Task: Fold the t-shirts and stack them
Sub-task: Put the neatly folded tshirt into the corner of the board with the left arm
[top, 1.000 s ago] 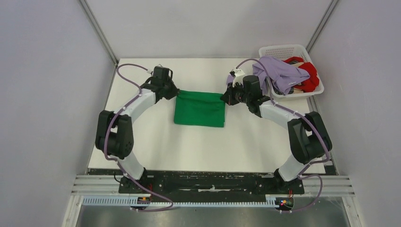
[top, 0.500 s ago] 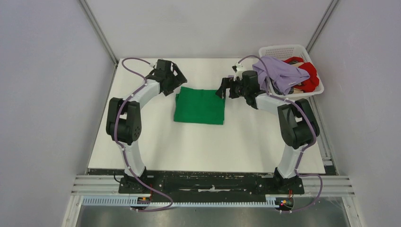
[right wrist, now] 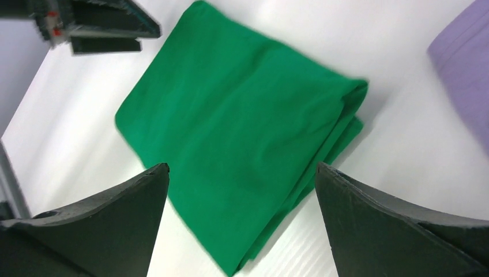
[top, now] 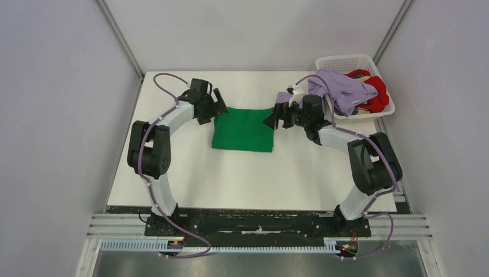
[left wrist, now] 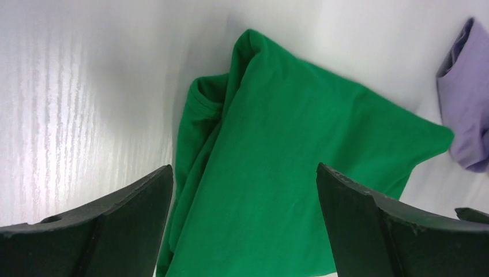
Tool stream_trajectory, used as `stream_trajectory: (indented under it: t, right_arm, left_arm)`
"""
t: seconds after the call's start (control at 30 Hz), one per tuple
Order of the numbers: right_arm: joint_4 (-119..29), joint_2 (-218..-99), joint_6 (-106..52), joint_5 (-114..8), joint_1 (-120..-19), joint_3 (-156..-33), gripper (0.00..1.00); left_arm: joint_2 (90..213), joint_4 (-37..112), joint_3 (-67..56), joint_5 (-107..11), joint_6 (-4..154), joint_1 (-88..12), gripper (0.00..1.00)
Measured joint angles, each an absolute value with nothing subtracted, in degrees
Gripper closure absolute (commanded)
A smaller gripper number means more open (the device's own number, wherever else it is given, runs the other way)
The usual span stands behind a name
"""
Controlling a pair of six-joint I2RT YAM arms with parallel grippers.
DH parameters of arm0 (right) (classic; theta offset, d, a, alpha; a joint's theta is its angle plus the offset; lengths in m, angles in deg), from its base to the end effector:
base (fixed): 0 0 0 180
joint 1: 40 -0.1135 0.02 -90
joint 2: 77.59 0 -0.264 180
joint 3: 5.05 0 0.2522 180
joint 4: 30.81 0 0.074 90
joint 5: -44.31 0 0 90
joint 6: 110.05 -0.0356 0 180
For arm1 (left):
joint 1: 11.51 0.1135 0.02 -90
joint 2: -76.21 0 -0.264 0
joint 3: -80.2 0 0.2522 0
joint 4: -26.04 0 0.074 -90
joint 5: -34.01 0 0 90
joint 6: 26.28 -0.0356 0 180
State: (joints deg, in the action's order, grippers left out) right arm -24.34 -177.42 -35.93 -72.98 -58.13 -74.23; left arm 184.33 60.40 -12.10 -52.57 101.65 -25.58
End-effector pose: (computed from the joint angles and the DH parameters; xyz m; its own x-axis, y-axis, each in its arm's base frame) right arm 0.3545 0.1333 0.2018 -0.5588 0.0729 -0.8261 -0.5418 0.7220 0.4303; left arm 0.4019 -0.1029 0.2115 -0.7596 -0.4422 -0.4769 -0.2373 0.8712 -0.4298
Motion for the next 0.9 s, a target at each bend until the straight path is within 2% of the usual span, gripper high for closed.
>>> stream_trajectory:
  t: [0.17, 0.3, 0.5, 0.73, 0.9]
  right_arm:
    - [-23.4, -169.3, -35.9, -74.4, -58.1, -65.8, 0.02]
    - [-23.7, -162.7, -35.2, -74.2, -58.1, -62.0, 0.02]
    - [-23.7, -154.6, -34.5, -74.3, -58.1, -58.3, 0.02]
    - [-23.9, -151.0, -33.0, -74.5, -58.1, -55.4, 0.02]
    - [-24.1, -150.1, -30.7, -74.5, -58.1, -53.4, 0.02]
  left_arm:
    - [187.4, 60.8, -11.9, -49.8, 99.6, -25.6, 0.33]
    - [191.0, 60.9, -11.9, -49.8, 98.5, -25.6, 0.48]
    - [192.9, 61.7, -13.6, -51.2, 97.5, -25.6, 0.96]
    - [195.6, 65.9, -19.3, -57.5, 96.9, -26.4, 0.98]
    - [198.5, 71.4, -26.6, -71.2, 94.3, -26.3, 0.98]
